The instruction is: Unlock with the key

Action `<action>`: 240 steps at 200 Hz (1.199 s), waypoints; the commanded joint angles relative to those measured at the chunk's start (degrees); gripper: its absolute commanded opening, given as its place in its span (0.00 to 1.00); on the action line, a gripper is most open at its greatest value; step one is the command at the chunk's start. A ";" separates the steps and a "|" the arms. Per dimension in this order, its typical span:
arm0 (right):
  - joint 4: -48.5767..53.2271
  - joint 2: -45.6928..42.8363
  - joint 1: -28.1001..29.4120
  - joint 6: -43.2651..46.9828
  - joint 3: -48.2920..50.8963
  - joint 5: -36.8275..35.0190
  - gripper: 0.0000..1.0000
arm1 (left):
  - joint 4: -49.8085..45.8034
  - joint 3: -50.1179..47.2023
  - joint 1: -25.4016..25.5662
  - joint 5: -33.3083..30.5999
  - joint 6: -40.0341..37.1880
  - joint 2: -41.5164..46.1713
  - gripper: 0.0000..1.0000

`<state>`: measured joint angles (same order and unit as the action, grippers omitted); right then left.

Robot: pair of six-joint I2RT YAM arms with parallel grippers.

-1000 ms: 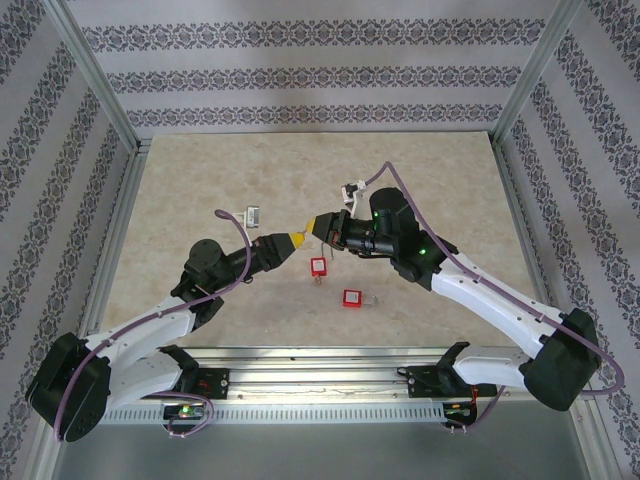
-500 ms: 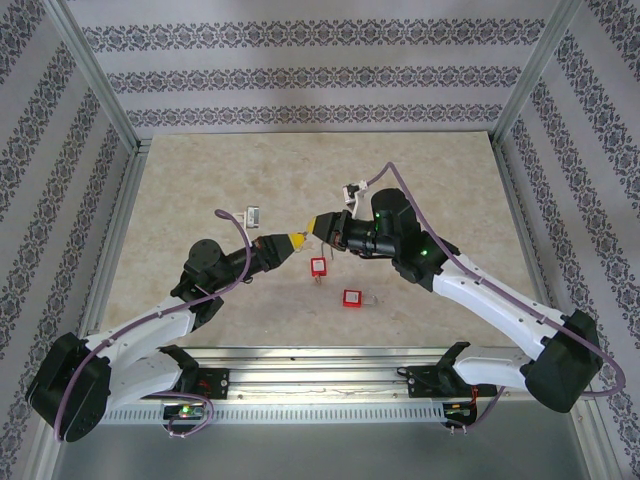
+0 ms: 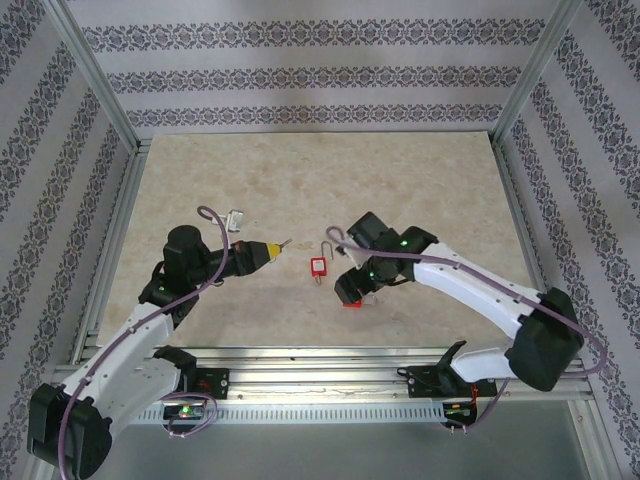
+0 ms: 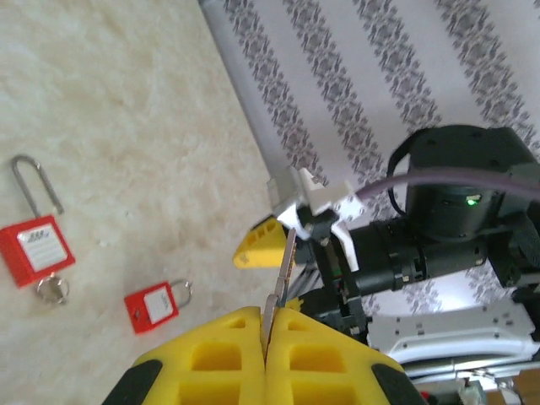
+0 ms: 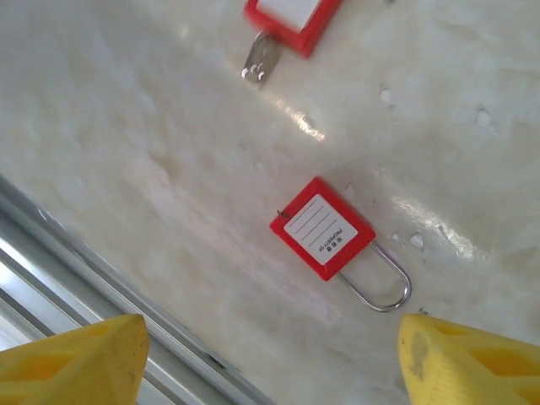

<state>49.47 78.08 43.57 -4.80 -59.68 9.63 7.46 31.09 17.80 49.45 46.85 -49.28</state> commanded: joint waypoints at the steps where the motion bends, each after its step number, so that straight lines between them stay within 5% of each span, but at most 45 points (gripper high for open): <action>1: 3.83 3.13 2.65 26.17 -4.32 -1.86 0.78 | -14.07 5.22 -1.09 5.83 -9.55 0.15 0.00; 31: 2.53 7.88 1.38 42.94 -0.45 -5.50 0.77 | -16.78 6.73 -1.83 7.04 -12.26 0.16 0.00; 76: -5.62 10.17 -1.12 50.90 2.93 -4.76 0.77 | -16.35 7.21 -2.88 7.98 -12.58 -0.73 0.00; 187: -14.01 16.82 0.30 49.31 5.98 -3.20 0.75 | -14.24 6.08 -4.43 8.97 -11.97 -2.05 0.00; 240: -14.95 18.94 0.69 48.86 5.98 -4.25 0.61 | -14.85 5.67 -4.93 9.26 -12.05 -1.44 0.00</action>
<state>35.18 95.96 43.77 44.42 -54.19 5.76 -7.68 36.75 13.93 57.04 35.75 -51.33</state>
